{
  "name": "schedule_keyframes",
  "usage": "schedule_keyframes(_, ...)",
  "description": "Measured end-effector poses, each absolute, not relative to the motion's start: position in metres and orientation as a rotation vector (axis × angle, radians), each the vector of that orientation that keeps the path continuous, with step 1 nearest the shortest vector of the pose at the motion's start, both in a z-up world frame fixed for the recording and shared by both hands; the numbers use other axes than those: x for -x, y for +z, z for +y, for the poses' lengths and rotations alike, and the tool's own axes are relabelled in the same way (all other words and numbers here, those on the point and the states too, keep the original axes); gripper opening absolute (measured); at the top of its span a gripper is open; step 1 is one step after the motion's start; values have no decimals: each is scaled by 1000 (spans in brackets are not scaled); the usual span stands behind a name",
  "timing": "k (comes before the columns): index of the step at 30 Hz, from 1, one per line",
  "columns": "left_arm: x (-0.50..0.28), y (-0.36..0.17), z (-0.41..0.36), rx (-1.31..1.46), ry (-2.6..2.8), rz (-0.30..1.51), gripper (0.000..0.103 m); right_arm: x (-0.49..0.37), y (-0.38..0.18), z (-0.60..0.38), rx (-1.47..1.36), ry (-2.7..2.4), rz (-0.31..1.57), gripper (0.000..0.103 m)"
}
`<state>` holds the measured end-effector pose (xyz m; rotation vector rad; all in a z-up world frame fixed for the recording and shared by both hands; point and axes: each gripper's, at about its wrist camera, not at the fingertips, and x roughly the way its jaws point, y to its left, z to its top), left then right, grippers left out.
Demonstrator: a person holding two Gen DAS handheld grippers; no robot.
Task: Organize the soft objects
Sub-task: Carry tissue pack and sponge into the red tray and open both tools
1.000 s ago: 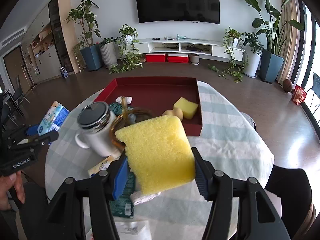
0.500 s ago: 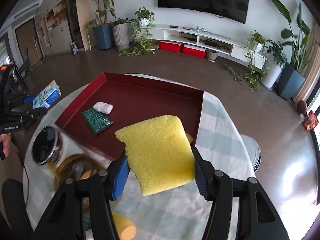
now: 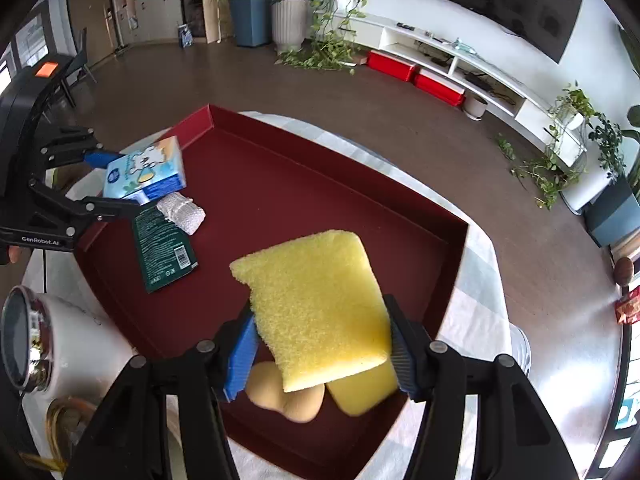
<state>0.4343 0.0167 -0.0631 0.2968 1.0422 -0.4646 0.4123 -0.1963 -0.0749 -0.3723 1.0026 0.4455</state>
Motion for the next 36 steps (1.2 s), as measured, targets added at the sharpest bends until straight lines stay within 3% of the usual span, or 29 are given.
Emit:
schedule_keyframes(15,-465,-91,4,-298,-453,1072,52,-456,-133,-174,401,465,1113,61)
schedule_keyframes(25,-468,-93,6,-273,-458,1069,53,-454,-133,-169,420,465,1098,64)
schedule_keyframes(27,-468,-93,6,-280,-451,1067,59,-452,-132,-169,427,461,1095,66)
schedule_keyframes(30,-468,-94,6,-277,-446,1068,60,-450,-132,-167,424,459,1096,68)
schedule_keyframes(36,-472,-87,21,-229,-437,1053,71,-447,-123,-169,401,460,1068,72)
